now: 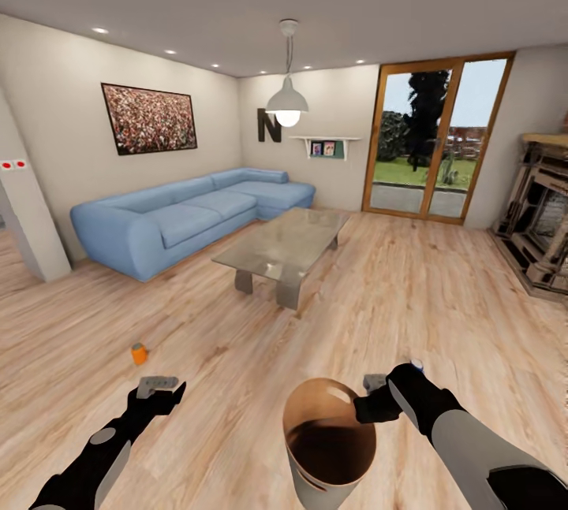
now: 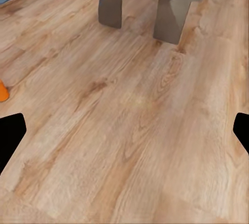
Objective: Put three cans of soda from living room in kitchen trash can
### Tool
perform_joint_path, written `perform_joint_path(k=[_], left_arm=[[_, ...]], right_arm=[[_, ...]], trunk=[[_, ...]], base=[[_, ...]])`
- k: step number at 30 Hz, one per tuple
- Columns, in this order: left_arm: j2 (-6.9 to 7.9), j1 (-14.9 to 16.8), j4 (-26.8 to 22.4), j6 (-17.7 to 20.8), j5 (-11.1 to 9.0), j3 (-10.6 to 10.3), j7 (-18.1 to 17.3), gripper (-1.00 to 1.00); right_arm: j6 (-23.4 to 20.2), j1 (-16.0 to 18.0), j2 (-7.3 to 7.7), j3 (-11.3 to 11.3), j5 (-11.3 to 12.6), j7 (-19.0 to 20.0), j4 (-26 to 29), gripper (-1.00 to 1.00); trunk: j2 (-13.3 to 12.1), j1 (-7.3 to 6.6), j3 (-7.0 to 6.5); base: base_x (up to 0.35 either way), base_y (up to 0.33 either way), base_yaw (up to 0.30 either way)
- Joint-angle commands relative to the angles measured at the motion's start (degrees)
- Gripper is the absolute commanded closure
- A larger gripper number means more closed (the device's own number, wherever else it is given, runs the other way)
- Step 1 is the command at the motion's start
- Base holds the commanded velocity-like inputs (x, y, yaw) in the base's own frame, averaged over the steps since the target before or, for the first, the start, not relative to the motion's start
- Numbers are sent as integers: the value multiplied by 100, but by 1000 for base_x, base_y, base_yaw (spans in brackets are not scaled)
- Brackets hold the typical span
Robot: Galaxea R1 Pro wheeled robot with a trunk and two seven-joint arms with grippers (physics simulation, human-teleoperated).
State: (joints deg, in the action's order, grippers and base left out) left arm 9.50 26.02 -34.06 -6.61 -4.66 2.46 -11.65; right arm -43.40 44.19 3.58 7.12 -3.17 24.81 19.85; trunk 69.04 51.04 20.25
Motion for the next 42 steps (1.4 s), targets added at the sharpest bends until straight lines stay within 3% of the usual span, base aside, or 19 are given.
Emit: perform_joint_path(k=[1, 12, 27, 32, 42], left_arm=[[0, 0, 0, -2, 0, -2, -1, -100], [6, 0, -3, 1, -7, 0, -3, -100], [5, -2, -30, -4, -19, 5, -14, -100], [31, 0, -109, 214, -61, 28, -71, -100], [75, -40, -573, 743, -82, 53, -678, -100]], right_arm=[[-28, 2, -2, -28, 123, 41, 2, 100], [-23, 2, -7, -20, 118, 41, 2, 100], [-11, 2, -7, -17, 115, 26, -3, 100], [-11, 2, -7, -12, 115, 22, -5, 100], [-7, 2, -22, -9, 115, 15, -7, 100]], trunk=[[0, 0, -4], [0, 0, -34], [0, 0, -37], [0, 0, -37], [0, 0, -37]], base=[[280, 219, -237], [277, 224, -204], [273, 227, -19], [271, 227, 0], [175, 147, 0]])
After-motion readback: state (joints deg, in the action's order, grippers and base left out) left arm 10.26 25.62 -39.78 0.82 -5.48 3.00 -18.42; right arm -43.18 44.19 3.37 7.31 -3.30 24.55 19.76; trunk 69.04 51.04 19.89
